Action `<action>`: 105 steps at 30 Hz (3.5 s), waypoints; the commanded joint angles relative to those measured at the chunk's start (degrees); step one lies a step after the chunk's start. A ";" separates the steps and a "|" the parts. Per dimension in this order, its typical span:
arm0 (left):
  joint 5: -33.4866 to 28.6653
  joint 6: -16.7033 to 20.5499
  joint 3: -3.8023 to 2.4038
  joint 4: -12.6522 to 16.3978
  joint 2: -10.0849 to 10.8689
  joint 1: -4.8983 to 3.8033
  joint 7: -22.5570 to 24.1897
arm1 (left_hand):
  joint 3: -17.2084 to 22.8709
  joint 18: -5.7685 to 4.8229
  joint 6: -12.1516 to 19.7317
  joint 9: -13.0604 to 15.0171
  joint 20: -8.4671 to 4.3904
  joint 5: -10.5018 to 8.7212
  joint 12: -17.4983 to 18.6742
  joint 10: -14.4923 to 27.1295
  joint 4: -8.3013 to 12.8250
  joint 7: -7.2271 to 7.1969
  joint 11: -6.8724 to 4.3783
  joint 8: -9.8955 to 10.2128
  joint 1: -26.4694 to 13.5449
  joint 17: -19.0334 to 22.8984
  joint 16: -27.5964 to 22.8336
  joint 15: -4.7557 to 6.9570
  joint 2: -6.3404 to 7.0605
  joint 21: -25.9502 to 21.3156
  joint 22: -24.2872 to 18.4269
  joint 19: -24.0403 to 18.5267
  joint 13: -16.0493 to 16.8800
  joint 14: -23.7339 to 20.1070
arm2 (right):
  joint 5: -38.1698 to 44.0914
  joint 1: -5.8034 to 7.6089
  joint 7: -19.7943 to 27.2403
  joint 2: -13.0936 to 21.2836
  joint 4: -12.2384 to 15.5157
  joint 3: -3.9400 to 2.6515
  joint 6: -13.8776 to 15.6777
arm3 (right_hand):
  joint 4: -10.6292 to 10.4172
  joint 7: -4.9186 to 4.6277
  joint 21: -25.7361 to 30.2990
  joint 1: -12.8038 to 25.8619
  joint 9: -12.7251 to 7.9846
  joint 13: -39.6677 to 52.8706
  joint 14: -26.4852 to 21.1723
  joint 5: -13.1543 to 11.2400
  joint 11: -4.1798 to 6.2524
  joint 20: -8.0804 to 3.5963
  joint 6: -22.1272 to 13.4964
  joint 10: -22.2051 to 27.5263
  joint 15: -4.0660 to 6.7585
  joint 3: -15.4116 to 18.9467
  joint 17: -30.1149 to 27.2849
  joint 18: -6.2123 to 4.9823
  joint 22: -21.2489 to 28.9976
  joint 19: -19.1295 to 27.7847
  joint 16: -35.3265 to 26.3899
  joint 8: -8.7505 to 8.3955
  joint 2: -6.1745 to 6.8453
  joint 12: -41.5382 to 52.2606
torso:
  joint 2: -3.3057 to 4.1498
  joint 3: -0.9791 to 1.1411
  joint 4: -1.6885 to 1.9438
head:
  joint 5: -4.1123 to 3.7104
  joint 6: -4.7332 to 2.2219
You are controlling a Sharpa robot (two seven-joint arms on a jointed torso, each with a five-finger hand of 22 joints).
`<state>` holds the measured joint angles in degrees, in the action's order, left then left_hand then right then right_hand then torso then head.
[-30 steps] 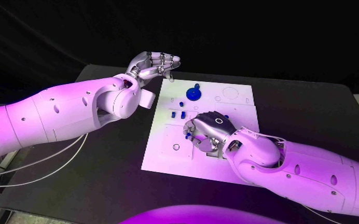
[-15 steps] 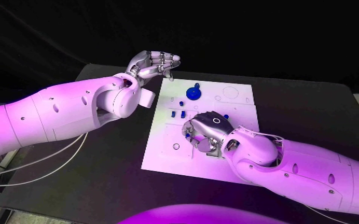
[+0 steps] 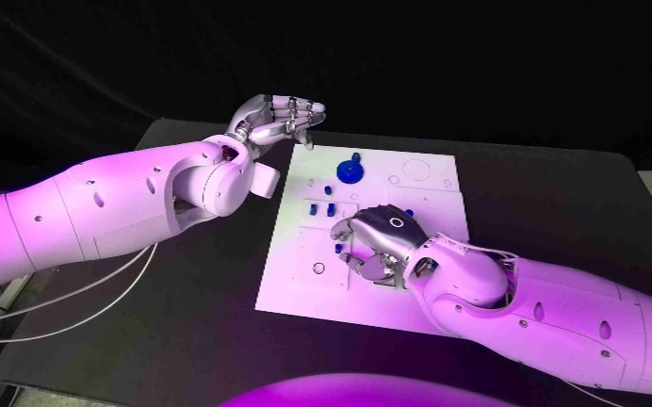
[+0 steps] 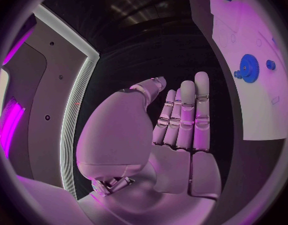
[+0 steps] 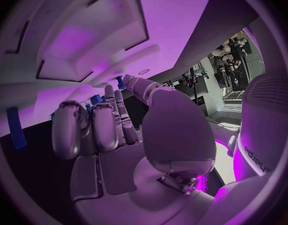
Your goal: Assemble the parts on the task board
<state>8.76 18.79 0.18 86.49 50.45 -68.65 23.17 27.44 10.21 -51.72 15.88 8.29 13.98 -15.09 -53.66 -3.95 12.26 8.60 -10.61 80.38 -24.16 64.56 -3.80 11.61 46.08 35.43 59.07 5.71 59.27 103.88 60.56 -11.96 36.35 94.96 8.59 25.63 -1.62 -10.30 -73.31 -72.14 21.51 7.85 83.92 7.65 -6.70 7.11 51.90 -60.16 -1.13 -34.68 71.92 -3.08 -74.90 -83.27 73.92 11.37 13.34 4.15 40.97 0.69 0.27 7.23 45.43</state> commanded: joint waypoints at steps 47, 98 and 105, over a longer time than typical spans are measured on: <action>-0.03 -1.04 -0.01 0.45 1.09 -0.10 0.36 | 0.05 0.38 0.31 -0.02 0.38 -0.11 -1.04 1.00 -0.15 -0.07 -0.01 0.07 -0.24 0.22 0.40 -0.03 -0.29 -0.63 -0.31 0.30 -0.10 -0.68 | -8.43 9.17 0.82 11.94 0.58 -1.61 -12.87 | -7.10 2.10 -2.00 -5.22 -1.33 0.60 2.49 1.61 1.91 -1.47 1.91 0.54 1.14 14.71 -0.25 -0.17 -5.68 -1.88 2.92 -0.11 -2.44 9.74 | -0.03 -0.27 -0.34 | -2.72 -1.89; -0.04 -1.61 -0.01 0.17 0.86 -0.20 0.22 | 0.15 0.36 0.31 -0.02 0.39 -0.06 -1.32 1.17 -0.43 -0.02 0.04 0.05 -0.44 0.31 0.54 -0.07 -0.83 -0.69 -0.36 0.41 -0.13 -0.71 | -9.59 9.31 2.99 14.49 6.35 -2.25 -1.19 | -4.62 3.27 -9.48 -8.42 0.12 0.33 3.25 -3.05 3.56 -2.63 8.85 -10.00 2.47 2.37 3.11 1.40 -10.89 -4.24 6.88 2.92 -3.88 6.35 | -0.16 -0.25 -0.29 | -1.80 -1.20; -0.04 -1.74 -0.01 0.08 0.65 -0.20 0.32 | 0.10 0.35 0.34 -0.02 0.40 -0.08 -1.35 1.20 -0.48 0.00 0.05 0.06 -0.53 0.32 0.57 -0.09 -0.79 -0.70 -0.37 0.41 -0.14 -0.72 | -11.10 9.36 3.92 13.35 9.24 -2.46 0.16 | -4.54 3.22 -9.50 -8.34 0.17 0.36 3.26 -2.89 3.53 -2.63 8.85 -10.07 2.46 2.31 3.15 1.41 -10.91 -4.24 6.93 2.96 -3.85 6.26 | -0.09 -0.24 -0.28 | -1.55 -1.30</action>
<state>8.77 18.07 0.20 86.51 51.23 -68.77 22.97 27.35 10.21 -51.72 15.88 8.50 13.98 -16.18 -52.73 -4.35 12.26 8.72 -10.61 80.08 -23.93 64.78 -3.80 11.30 45.65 35.14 59.28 5.66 58.86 93.75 70.02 -9.45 49.93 103.80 6.14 23.71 -6.30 -7.04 -82.65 -80.57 20.94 8.16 83.93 4.45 -2.99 4.82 60.48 -69.85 0.94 -32.18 74.94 -2.45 -74.94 -84.11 80.60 14.12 9.83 10.69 40.79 0.44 -0.01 5.55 44.14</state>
